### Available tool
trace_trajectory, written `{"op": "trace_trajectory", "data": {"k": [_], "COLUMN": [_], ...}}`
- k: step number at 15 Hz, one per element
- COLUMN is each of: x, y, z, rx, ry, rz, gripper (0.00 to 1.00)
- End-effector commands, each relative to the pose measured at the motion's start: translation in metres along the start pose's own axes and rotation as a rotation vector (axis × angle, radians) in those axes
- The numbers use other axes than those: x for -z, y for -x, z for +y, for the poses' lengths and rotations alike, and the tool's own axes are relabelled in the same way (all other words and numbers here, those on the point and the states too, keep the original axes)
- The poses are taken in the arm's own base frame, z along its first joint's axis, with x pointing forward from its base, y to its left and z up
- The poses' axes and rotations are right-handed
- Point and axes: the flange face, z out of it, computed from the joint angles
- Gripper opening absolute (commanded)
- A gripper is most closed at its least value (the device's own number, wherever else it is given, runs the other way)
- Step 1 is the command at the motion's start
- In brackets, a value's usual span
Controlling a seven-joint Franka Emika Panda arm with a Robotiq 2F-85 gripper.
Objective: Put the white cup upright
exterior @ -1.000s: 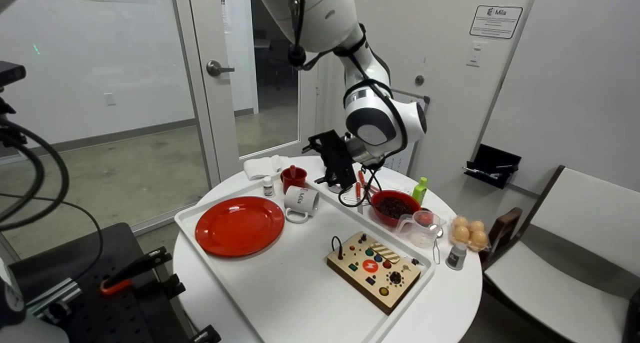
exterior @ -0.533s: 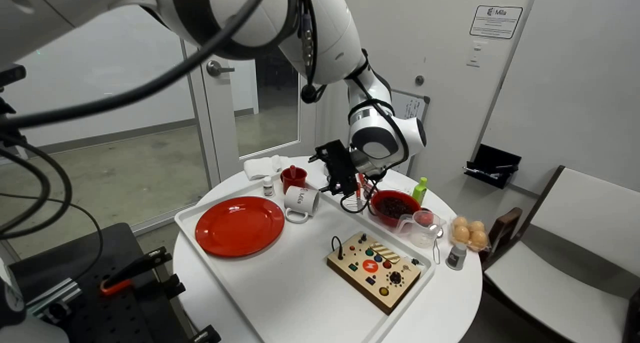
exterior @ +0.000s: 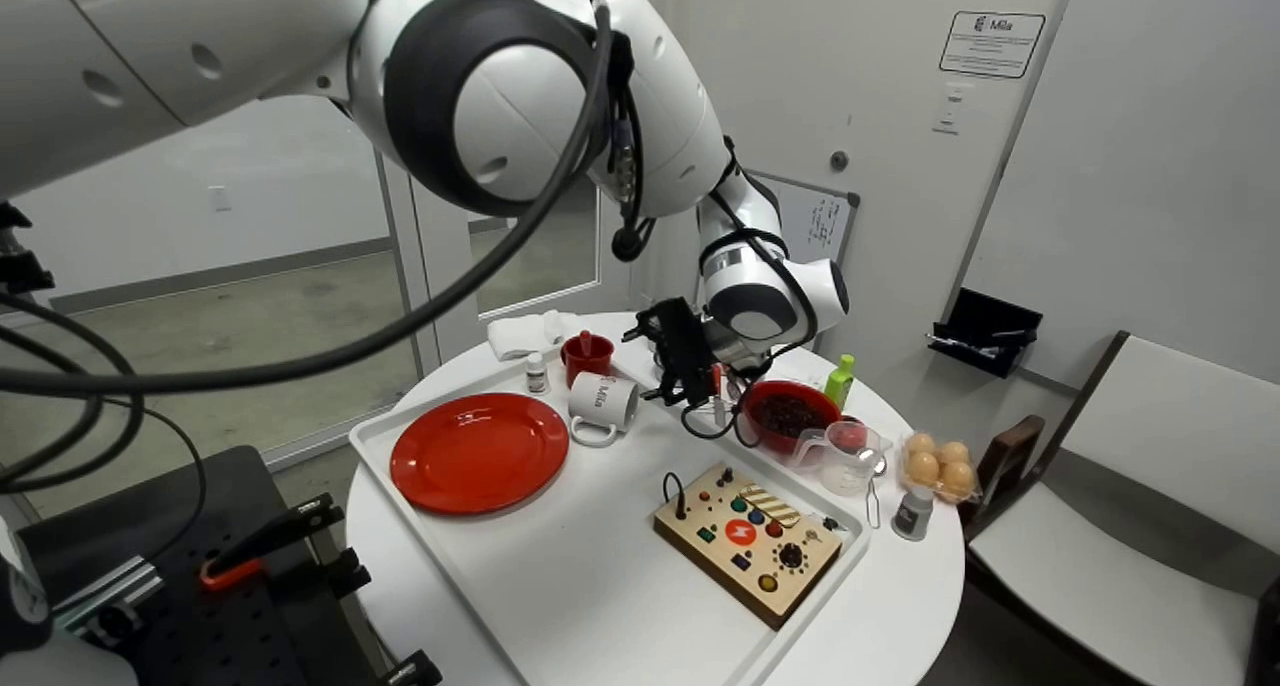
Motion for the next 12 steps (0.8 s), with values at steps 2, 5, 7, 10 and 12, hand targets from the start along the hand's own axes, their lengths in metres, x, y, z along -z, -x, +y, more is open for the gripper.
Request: {"op": "trace_trajectory", "data": {"k": [2,5,7,10,12], "x": [-0.004,-0.01,-0.012,-0.016,-0.019], "y": [-0.013,-0.015,-0.016,-0.016,-0.017], "z": [0.003,0.008,0.012,0.017,0.019], "rx": [-0.005,-0.008,-0.012,-0.012,-0.012], "ry": [-0.02,-0.037,-0.046,-0.064,-0.074], "rz": [-0.024,-0.029,-0.033,-0.039,-0.044], "gripper": [1.0,1.0,1.0,1.0,1.0]}}
